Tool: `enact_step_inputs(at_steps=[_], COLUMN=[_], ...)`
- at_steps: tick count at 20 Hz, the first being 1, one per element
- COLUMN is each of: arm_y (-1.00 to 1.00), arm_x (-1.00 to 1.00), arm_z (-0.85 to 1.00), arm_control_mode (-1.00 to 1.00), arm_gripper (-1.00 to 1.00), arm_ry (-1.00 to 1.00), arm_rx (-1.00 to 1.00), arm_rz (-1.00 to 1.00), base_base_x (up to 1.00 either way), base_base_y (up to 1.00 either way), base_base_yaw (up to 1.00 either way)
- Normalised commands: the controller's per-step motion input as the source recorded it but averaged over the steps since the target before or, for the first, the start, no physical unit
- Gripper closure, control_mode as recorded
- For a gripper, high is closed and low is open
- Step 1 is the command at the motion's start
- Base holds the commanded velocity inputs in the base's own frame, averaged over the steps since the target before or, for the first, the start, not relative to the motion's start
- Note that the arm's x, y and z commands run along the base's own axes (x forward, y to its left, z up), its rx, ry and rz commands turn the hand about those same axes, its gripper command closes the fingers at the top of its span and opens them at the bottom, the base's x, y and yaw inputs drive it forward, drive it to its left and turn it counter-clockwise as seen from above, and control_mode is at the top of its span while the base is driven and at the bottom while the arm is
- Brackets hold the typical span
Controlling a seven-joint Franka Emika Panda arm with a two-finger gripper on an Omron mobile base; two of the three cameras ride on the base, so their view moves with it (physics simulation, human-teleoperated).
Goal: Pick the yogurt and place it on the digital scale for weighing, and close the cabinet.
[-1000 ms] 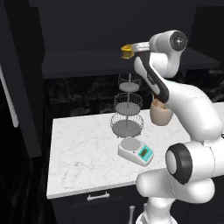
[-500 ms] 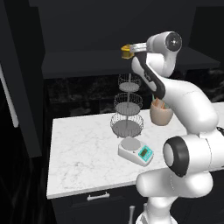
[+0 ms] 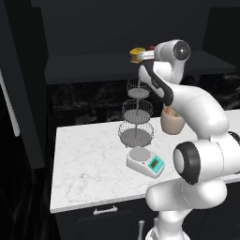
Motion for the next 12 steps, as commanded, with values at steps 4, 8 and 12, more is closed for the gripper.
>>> enact_step_inputs(at_steps=[4,8,12], arm_y=[0.01,0.01,0.00], arm_x=[0.06,-0.14,-0.84], arm_z=[-0.12,-0.03,0.00], arm_control_mode=[-1.00,-1.00,-1.00], arm_gripper=[1.00,1.00,1.00], arm_ry=[0.00,0.00,-0.03], arm_rx=[0.04,0.07,0.09], arm_rz=[0.00,0.00,0.00], base_base_x=[0.00,0.00,0.00], base_base_y=[0.00,0.00,0.00], base_base_yaw=[0.00,0.00,0.00])
